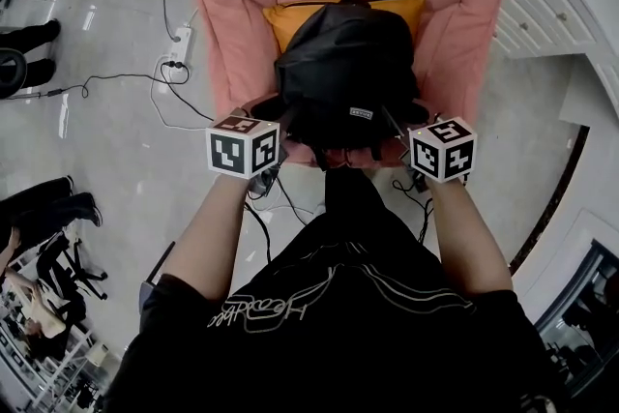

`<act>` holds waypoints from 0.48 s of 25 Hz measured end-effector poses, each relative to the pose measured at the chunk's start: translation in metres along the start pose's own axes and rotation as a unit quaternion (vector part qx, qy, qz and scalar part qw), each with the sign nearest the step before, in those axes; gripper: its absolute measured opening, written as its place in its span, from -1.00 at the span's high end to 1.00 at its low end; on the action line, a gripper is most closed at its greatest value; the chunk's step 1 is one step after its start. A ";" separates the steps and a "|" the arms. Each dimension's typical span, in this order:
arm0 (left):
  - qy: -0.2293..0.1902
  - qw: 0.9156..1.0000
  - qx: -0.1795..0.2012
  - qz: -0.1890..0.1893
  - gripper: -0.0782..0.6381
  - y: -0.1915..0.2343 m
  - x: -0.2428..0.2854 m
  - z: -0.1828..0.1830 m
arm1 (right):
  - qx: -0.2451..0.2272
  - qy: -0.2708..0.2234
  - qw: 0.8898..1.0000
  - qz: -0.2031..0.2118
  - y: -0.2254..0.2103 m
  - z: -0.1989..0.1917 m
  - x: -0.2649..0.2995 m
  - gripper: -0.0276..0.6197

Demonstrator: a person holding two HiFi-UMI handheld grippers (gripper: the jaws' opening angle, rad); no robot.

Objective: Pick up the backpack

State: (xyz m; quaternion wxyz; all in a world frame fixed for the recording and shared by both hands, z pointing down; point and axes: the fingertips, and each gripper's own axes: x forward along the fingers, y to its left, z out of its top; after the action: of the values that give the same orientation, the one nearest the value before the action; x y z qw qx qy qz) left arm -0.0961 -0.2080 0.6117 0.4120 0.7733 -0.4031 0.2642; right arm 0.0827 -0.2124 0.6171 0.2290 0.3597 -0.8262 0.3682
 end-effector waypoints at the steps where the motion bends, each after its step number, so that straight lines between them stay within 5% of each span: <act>1: -0.002 1.000 0.001 0.001 0.44 -0.002 -0.004 -0.001 | -0.006 -0.003 1.000 -0.001 0.003 0.002 -0.003 0.76; 12: -0.033 0.999 0.021 -0.002 0.44 -0.045 -0.057 0.002 | -0.034 -0.029 0.999 -0.003 0.038 0.012 -0.060 0.76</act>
State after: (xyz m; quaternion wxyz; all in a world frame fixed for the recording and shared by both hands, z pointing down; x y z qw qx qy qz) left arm -0.0882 -0.1720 0.5495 0.3830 0.7907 -0.4094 0.2461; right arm 0.0900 -0.1783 0.5540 0.2180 0.3652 -0.8432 0.3289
